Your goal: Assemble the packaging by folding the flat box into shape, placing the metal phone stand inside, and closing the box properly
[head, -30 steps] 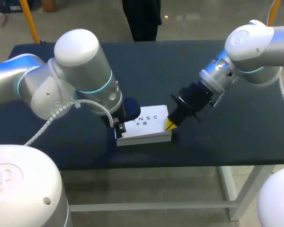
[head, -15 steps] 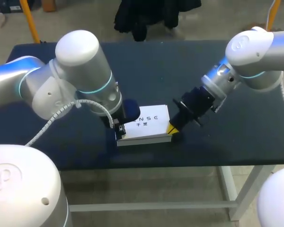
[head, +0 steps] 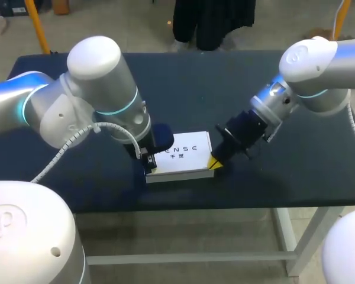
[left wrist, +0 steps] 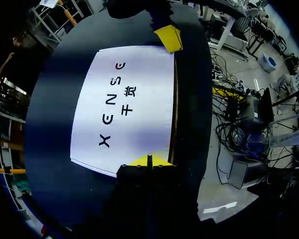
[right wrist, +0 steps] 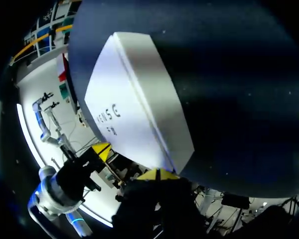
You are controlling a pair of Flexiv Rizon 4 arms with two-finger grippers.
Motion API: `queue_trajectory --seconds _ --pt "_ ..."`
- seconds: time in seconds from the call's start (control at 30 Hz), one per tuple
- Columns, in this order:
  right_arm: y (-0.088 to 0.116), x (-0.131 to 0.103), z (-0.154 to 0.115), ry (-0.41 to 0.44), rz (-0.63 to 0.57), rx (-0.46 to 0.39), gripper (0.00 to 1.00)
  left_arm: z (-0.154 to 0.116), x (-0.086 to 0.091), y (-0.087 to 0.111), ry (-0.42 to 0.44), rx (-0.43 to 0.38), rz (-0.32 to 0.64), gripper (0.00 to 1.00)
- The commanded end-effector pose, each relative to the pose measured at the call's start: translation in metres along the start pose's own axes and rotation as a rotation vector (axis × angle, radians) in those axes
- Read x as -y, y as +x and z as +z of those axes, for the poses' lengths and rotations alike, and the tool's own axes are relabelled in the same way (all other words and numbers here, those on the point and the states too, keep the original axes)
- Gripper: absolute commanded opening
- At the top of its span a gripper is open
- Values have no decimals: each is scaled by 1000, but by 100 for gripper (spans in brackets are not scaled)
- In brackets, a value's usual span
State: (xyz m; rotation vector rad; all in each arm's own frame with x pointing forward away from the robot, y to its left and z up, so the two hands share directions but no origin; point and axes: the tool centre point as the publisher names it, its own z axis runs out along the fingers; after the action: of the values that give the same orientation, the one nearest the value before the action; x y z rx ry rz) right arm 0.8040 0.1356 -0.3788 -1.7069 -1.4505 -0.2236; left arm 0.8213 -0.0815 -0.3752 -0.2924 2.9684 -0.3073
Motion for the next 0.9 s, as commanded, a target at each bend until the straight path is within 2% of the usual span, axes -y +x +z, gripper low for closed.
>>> queue_trajectory --seconds 0.03,0.2,0.57,0.9 --pt "-8 -10 7 6 0 0 0 7 -3 -1 -2 0 -1 0" --pt "-9 -11 9 5 2 -1 0 8 -4 0 1 -3 -2 0" --pt "13 10 -10 -59 -79 -12 0 -14 6 7 -5 61 22 0" --pt "1 -6 -1 -28 -42 -18 0 2 5 -1 -5 20 18 0"
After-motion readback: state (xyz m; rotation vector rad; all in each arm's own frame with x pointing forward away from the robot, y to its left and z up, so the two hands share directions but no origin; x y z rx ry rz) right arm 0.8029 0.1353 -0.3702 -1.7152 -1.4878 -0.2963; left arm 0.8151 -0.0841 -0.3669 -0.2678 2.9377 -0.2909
